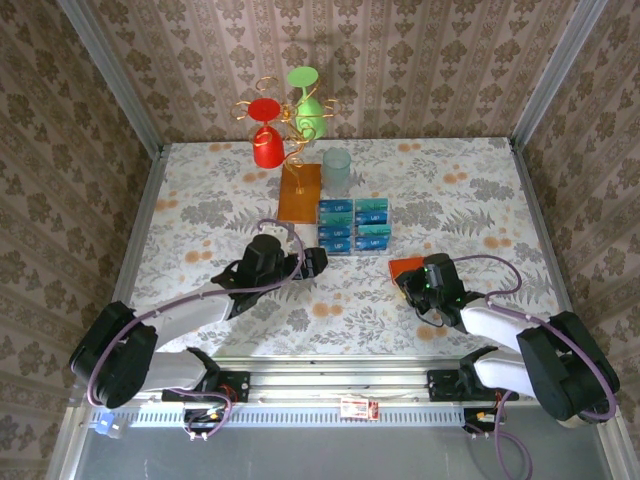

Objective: Put the credit cards into the card holder

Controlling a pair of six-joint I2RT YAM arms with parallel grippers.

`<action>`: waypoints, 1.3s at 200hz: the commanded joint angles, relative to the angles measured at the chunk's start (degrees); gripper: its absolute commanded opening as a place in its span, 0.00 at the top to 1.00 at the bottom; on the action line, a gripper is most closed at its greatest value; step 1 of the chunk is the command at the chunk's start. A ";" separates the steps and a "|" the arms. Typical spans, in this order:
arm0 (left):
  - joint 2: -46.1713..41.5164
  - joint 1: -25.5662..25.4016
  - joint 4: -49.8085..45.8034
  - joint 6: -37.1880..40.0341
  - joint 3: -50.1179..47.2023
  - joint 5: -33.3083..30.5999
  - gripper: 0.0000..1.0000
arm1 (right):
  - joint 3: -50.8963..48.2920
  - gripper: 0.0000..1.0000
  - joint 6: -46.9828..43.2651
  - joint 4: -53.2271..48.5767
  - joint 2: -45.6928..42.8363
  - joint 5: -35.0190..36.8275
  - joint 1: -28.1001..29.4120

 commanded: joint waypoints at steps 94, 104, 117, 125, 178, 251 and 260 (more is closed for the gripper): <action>-2.87 -0.92 -0.41 -1.10 0.84 -1.29 0.00 | -0.05 1.00 -8.33 -4.96 -6.13 -2.91 -1.92; -4.12 -0.97 -1.37 -1.19 0.46 -1.86 0.00 | 1.03 1.00 -10.86 -7.19 -8.24 -4.36 -1.84; -6.01 -0.83 -2.94 -1.14 -0.04 -2.72 0.00 | 2.55 1.00 -13.88 -9.98 -10.88 -6.63 -1.62; -7.09 -0.76 -3.96 -1.13 -0.24 -3.20 0.00 | 3.55 1.00 -15.49 -11.62 -12.28 -8.03 -1.29; -10.44 1.62 -8.29 -2.11 -0.95 -1.66 0.00 | 11.27 1.00 -21.82 -15.00 -11.94 -14.76 5.71; -11.69 8.22 -9.78 -6.33 1.17 10.30 0.00 | 24.77 1.00 -30.21 -7.53 -1.92 -24.15 17.64; -11.81 9.37 -8.73 -6.99 0.99 11.88 0.00 | 25.39 1.00 -31.02 -5.19 -1.00 -26.10 17.91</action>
